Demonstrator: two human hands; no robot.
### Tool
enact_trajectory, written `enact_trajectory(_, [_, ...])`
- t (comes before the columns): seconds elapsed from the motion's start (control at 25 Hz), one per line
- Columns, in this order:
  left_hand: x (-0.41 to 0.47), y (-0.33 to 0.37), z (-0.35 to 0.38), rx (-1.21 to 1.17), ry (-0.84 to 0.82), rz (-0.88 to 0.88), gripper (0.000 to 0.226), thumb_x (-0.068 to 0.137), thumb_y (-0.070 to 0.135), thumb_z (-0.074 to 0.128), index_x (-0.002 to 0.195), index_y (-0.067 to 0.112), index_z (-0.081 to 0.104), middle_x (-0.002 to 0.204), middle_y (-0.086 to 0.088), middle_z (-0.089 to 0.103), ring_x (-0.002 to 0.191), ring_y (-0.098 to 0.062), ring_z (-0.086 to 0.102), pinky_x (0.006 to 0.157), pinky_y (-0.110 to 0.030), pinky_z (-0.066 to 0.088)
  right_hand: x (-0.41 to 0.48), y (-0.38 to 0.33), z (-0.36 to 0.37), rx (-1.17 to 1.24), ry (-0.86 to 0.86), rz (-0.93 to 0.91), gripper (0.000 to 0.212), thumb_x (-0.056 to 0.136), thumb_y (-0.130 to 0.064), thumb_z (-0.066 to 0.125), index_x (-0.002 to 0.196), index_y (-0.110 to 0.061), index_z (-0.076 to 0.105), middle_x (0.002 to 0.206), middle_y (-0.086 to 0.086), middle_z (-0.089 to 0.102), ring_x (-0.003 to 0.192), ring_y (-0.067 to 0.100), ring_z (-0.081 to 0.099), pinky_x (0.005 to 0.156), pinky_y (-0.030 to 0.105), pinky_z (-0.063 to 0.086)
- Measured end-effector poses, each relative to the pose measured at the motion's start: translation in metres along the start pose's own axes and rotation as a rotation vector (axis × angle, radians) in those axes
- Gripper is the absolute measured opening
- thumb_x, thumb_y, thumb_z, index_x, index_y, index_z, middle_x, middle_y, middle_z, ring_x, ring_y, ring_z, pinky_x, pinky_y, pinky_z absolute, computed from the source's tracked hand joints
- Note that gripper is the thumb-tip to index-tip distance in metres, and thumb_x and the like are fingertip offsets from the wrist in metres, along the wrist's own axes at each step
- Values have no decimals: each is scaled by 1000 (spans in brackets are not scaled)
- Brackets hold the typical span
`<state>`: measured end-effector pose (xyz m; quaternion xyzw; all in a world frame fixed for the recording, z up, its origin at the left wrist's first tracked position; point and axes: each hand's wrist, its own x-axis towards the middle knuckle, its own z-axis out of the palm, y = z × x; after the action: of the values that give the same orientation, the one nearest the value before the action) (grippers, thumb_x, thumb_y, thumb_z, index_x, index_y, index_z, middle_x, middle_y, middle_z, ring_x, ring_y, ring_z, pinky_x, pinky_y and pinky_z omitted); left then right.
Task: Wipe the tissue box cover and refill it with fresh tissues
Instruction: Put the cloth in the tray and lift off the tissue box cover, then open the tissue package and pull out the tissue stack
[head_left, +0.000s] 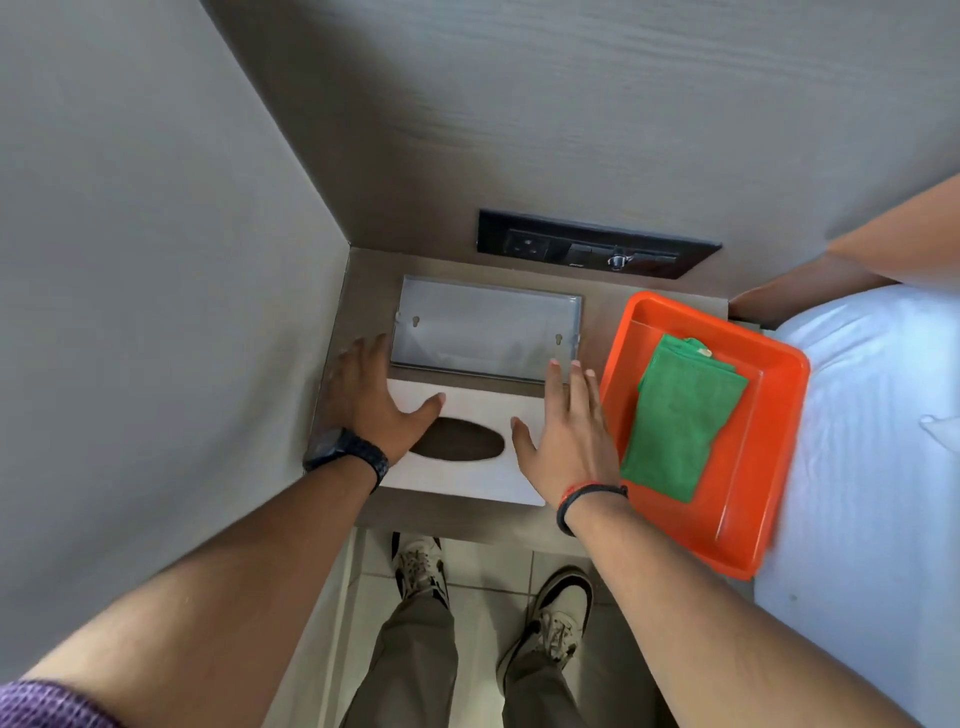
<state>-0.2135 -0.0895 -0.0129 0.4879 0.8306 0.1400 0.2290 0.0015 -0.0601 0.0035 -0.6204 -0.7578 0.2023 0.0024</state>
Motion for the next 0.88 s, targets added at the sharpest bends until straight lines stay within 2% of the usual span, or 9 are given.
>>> enact_trajectory(0.12, [-1,39,-10,90,-21,179,93,66,62,65,141,21,28,148,-15,32,134,-35,28,104,-54,33,-11,18,-29,-138,105,-89,78,89,-43,48,153,-14,14,159,19,16,148,35,12,118,48,20])
enact_trajectory(0.24, [-13,93,-27,102,-55,252,87,70,63,58,141,26,26,150,-10,30,135,-31,27,104,-49,33,-25,37,-75,-110,260,-72,73,86,-39,54,149,-13,29,152,20,34,141,37,32,110,49,33])
enact_trajectory(0.36, [-29,158,-52,-5,-94,345,76,73,53,63,136,20,38,139,-11,43,124,-32,40,100,-44,38,-36,67,-138,-73,422,45,58,82,-33,60,134,-8,50,126,20,59,113,39,57,87,47,51])
enact_trajectory(0.44, [-45,210,-68,-72,-138,429,64,74,45,68,128,16,50,125,-12,54,111,-33,50,93,-40,42,-49,94,-185,-44,548,143,44,79,-28,64,118,-7,59,105,18,65,92,40,62,70,44,53])
enact_trajectory(0.52, [-68,262,-74,-99,-175,508,50,74,42,70,115,16,59,109,-11,62,98,-32,59,84,-37,47,-70,127,-228,20,662,255,35,79,-25,65,108,-7,61,95,17,65,83,40,62,64,43,52])
enact_trajectory(0.6, [-96,304,-68,-111,-220,547,37,75,43,70,101,18,64,97,-4,66,86,-26,63,75,-35,51,-92,163,-257,100,762,346,30,81,-24,63,106,-7,61,92,15,65,82,38,62,63,43,53])
enact_trajectory(0.76, [-185,391,-9,-236,-353,463,21,74,37,73,84,19,66,81,1,69,73,-19,65,67,-28,50,-168,273,-297,173,909,540,26,80,-18,65,103,-7,60,93,15,65,86,38,61,63,42,51])
enact_trajectory(0.84, [-233,428,35,-345,-454,342,21,73,36,75,84,21,66,79,2,70,74,-17,66,69,-29,52,-206,333,-301,199,872,701,31,80,-18,65,107,-6,59,100,20,63,93,42,58,72,45,49])
enact_trajectory(0.88, [-254,443,58,-398,-505,268,23,72,37,76,87,22,66,82,2,70,76,-16,67,69,-29,52,-222,361,-299,205,796,779,35,81,-21,65,112,-6,57,106,22,61,99,43,56,77,47,49])
